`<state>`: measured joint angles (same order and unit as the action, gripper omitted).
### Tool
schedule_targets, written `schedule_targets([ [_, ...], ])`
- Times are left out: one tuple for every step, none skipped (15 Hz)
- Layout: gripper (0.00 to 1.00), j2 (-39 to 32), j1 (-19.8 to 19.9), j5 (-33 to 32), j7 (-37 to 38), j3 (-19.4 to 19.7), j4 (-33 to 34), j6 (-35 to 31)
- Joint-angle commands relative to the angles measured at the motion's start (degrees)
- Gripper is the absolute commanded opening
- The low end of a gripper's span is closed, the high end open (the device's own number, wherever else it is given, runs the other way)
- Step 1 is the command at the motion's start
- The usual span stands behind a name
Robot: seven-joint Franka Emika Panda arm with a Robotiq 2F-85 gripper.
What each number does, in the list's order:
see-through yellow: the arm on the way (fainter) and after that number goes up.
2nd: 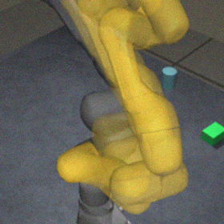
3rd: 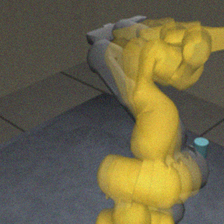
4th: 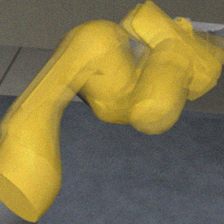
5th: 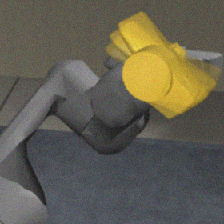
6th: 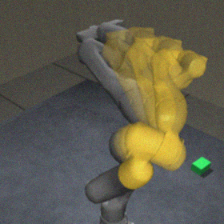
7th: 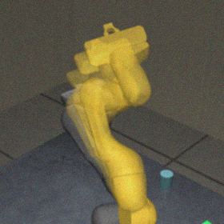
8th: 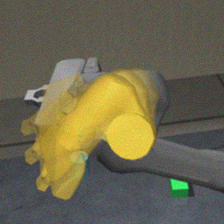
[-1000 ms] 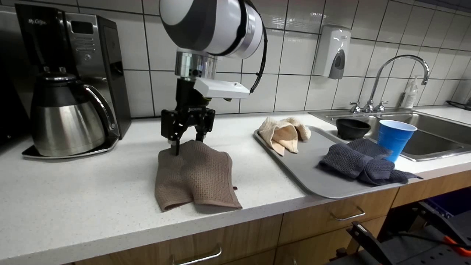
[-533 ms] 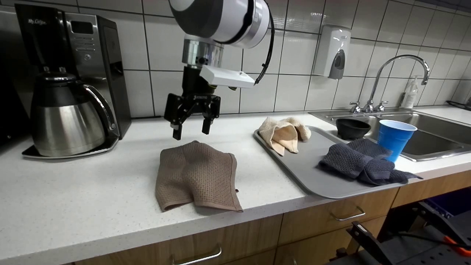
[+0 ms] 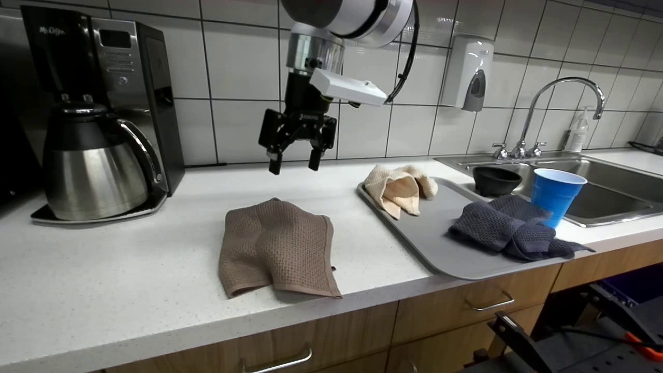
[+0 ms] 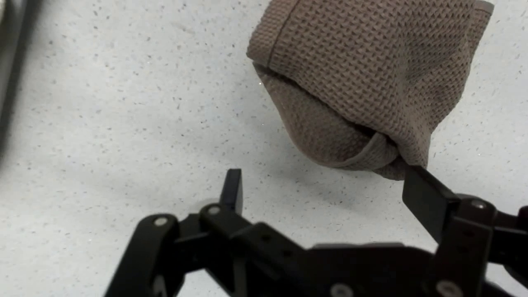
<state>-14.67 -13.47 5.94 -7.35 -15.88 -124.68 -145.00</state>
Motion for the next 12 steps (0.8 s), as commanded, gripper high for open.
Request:
schedule_targets([
  [1.00, 5.80, 2.13, 2.74, -1.22, 0.21, -5.40, -1.02],
  [1.00, 6.65, 2.55, 3.28, -1.43, 0.48, -6.19, -0.99],
  [1.00, 7.58, 2.96, 3.66, -1.62, 0.86, -7.21, -1.22],
  [1.00, 8.28, 3.29, 3.95, -1.78, 1.26, -7.83, -1.18],
  [1.00, 9.08, 3.67, 4.15, -1.98, 1.72, -8.78, -1.40],
  [1.00, 9.76, 3.92, 4.24, -2.04, 2.26, -9.38, -1.39],
  [1.00, 10.44, 4.28, 4.40, -2.30, 2.76, -10.30, -1.63],
  [1.00, 11.08, 4.54, 4.49, -2.41, 3.29, -10.93, -1.62],
  [1.00, 11.63, 4.78, 4.22, -2.32, 3.85, -11.57, -1.64],
  [1.00, 12.21, 5.01, 3.98, -2.35, 4.43, -12.21, -1.69],
  [1.00, 12.70, 5.25, 3.62, -2.32, 5.09, -12.78, -1.78],
  [1.00, 13.14, 5.47, 3.17, -2.18, 5.72, -13.18, -1.85],
])
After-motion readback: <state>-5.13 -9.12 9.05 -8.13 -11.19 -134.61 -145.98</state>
